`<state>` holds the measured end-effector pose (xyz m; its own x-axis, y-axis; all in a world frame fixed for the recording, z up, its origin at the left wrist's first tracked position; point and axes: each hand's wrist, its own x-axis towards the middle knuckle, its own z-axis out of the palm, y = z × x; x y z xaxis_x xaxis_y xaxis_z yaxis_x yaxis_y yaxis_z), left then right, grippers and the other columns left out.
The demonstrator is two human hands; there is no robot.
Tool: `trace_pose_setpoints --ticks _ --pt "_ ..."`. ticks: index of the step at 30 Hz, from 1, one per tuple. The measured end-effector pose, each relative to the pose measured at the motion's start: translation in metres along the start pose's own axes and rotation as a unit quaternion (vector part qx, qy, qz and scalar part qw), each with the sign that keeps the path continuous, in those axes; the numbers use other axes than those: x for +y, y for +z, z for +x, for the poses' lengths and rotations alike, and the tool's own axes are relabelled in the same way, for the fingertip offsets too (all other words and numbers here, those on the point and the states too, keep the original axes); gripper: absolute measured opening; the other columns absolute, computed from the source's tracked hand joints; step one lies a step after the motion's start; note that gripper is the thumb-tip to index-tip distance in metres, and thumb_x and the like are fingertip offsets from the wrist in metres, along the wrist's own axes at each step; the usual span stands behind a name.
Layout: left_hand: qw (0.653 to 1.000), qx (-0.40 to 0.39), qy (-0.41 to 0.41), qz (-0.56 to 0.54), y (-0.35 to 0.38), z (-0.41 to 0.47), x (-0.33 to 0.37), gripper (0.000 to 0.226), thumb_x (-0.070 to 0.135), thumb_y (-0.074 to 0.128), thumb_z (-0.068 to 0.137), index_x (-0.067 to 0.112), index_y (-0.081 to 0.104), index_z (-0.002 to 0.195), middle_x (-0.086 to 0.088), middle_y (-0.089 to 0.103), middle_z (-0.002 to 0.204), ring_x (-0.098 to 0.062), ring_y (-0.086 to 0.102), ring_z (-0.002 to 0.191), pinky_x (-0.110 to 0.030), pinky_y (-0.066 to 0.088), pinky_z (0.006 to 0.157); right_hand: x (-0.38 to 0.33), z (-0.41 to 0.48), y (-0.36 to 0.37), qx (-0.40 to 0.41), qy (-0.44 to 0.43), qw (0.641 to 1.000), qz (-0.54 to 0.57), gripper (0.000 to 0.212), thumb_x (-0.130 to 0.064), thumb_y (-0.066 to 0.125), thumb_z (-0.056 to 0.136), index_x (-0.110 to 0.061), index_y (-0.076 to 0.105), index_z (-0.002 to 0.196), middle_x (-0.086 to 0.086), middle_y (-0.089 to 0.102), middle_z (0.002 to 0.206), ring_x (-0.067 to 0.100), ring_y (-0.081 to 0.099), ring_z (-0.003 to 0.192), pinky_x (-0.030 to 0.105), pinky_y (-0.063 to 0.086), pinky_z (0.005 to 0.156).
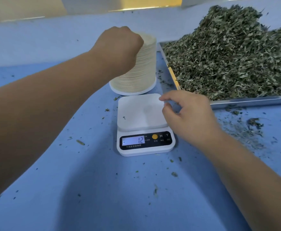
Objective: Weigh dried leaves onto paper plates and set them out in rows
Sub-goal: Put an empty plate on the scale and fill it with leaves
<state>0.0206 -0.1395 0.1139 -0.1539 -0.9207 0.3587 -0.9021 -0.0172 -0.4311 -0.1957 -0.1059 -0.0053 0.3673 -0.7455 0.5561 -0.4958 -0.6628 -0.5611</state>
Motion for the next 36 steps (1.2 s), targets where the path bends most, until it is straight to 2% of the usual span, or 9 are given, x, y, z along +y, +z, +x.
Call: trace_pose_setpoints --ticks 4,13,18,21,25,28,30,32,36 --pt "1.0 0.002 0.017 0.01 0.0 0.0 -0.002 0.011 -0.006 0.045 0.089 0.004 0.047 0.083 -0.011 0.032 0.066 -0.036 0.047 0.071 -0.041 0.032 0.06 -0.001 -0.001 0.003 -0.004 0.0 1.0 0.011 0.025 -0.022 0.058 0.092 -0.023 0.076 0.11 -0.019 0.062 0.091 -0.004 0.057 0.067 0.018 0.044 0.069" --pt "0.999 0.001 0.035 0.029 0.002 0.002 -0.007 0.01 -0.009 0.047 0.086 0.0 0.053 0.087 -0.011 0.033 0.067 -0.029 0.041 0.064 -0.035 0.025 0.055 -0.001 0.0 0.004 -0.006 0.003 1.0 0.007 0.027 -0.026 0.056 0.09 -0.022 0.077 0.107 -0.012 0.072 0.098 0.006 0.062 0.085 0.026 0.051 0.08" --pt "0.999 -0.005 0.046 0.027 0.001 0.002 -0.011 0.011 -0.008 0.048 0.088 0.0 0.055 0.088 -0.01 0.033 0.066 -0.023 0.03 0.055 -0.033 0.022 0.053 0.0 0.0 0.005 -0.025 0.009 1.0 -0.005 0.03 -0.029 0.054 0.09 -0.025 0.075 0.111 -0.02 0.065 0.098 0.013 0.067 0.081 0.026 0.052 0.079" --pt "0.998 0.009 0.056 0.024 0.001 0.003 -0.012 0.012 -0.006 0.049 0.089 0.0 0.056 0.096 -0.009 0.032 0.065 -0.023 0.028 0.053 -0.034 0.021 0.052 0.002 0.002 0.007 -0.018 0.012 1.0 -0.007 0.032 -0.028 0.053 0.09 -0.025 0.074 0.114 -0.022 0.062 0.101 -0.001 0.058 0.094 0.012 0.042 0.08" --pt "0.997 0.035 0.067 0.029 -0.001 0.005 -0.008 0.051 -0.008 0.049 0.088 0.003 0.042 0.137 -0.009 0.033 0.064 -0.022 0.028 0.051 -0.033 0.017 0.049 0.005 0.001 0.011 -0.027 0.019 0.999 -0.004 0.026 -0.022 0.06 0.093 -0.027 0.073 0.116 -0.029 0.058 0.098 -0.008 0.053 0.098 0.007 0.039 0.082" --pt "0.996 0.032 0.075 0.03 0.0 0.005 -0.002 0.071 -0.012 0.056 0.081 0.003 0.031 0.147 -0.006 0.025 0.068 -0.022 0.025 0.051 -0.032 0.015 0.048 0.007 0.0 0.011 -0.026 0.012 1.0 -0.003 0.027 -0.023 0.059 0.092 -0.026 0.074 0.115 -0.029 0.058 0.098 -0.008 0.054 0.097 0.012 0.042 0.083" --pt "0.997 0.033 0.063 0.02 -0.001 0.004 -0.003 0.07 -0.013 0.058 0.077 0.003 0.035 0.141 -0.005 0.018 0.071 -0.022 0.023 0.052 -0.033 0.014 0.049 0.007 0.001 0.013 -0.025 0.012 1.0 -0.003 0.027 -0.024 0.059 0.092 -0.027 0.074 0.114 -0.034 0.057 0.096 -0.013 0.054 0.094 0.009 0.041 0.083" --pt "0.999 0.042 0.033 0.002 -0.001 0.004 -0.008 0.048 -0.013 0.058 0.073 0.005 0.043 0.115 -0.005 0.018 0.072 -0.023 0.023 0.055 -0.033 0.015 0.05 0.007 0.001 0.015 -0.029 0.012 0.999 -0.012 0.025 -0.021 0.061 0.093 -0.027 0.074 0.113 -0.039 0.054 0.094 -0.022 0.052 0.092 -0.002 0.037 0.081" --pt "0.992 0.08 -0.064 -0.068 0.006 -0.002 -0.021 0.023 -0.006 0.054 0.076 0.007 0.045 0.094 -0.009 0.039 0.09 -0.031 0.039 0.077 -0.038 0.029 0.059 0.006 0.002 0.017 -0.034 0.016 0.999 -0.013 0.024 -0.016 0.063 0.093 -0.026 0.075 0.112 -0.025 0.064 0.098 -0.016 0.055 0.092 -0.004 0.035 0.08"
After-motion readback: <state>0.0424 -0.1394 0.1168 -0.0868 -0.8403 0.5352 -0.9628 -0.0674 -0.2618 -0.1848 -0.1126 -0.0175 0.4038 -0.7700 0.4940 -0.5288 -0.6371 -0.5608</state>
